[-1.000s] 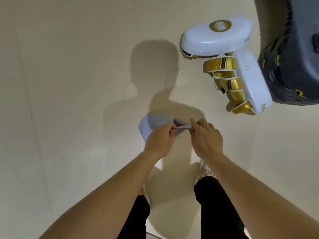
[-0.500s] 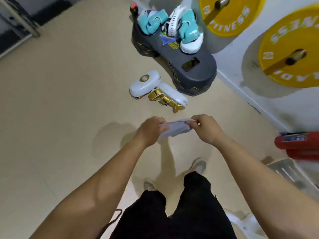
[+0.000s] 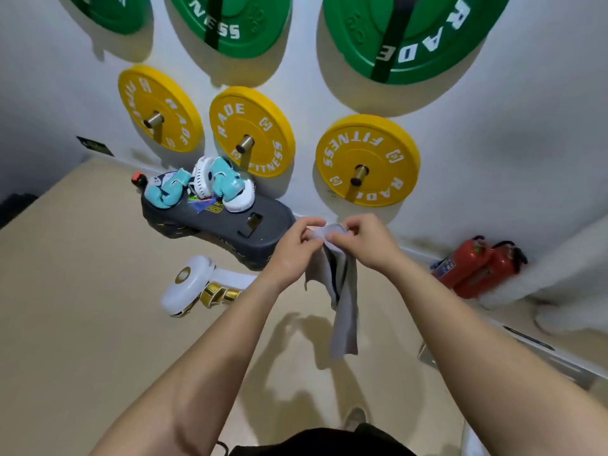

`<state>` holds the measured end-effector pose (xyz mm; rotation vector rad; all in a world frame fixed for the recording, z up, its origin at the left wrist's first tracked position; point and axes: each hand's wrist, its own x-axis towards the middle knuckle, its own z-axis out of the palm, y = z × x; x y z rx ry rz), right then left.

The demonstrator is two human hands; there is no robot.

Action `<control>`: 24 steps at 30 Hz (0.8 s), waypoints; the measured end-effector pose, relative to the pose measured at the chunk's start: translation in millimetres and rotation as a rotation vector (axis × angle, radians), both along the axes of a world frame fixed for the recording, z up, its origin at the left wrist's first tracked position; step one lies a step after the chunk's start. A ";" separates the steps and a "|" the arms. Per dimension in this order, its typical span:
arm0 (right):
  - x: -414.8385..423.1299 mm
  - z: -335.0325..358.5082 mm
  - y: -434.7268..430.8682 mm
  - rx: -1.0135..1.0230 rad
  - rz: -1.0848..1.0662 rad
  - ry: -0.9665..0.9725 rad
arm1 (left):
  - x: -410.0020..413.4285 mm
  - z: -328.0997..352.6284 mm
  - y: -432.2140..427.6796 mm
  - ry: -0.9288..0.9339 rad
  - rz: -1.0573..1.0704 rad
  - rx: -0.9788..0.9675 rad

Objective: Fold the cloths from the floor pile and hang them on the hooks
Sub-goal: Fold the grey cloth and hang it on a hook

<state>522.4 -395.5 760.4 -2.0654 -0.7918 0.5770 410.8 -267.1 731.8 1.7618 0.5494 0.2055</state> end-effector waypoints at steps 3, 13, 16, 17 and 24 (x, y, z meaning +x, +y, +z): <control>47.5 5.9 -30.4 0.026 -0.090 0.013 | 60.8 11.6 -21.2 -0.058 -0.044 -0.055; 141.7 -5.1 -85.2 0.124 -0.243 0.069 | 215.8 32.9 -46.5 -0.146 -0.331 0.146; 149.4 -20.3 -92.7 0.105 -0.339 0.100 | 243.0 45.1 -38.5 -0.216 -0.336 0.210; 151.3 -25.4 -94.9 0.102 -0.382 0.105 | 250.9 48.1 -31.9 -0.233 -0.299 0.214; 169.4 -18.5 -87.5 0.217 -0.593 0.077 | 283.6 40.6 14.6 -0.185 -0.259 0.238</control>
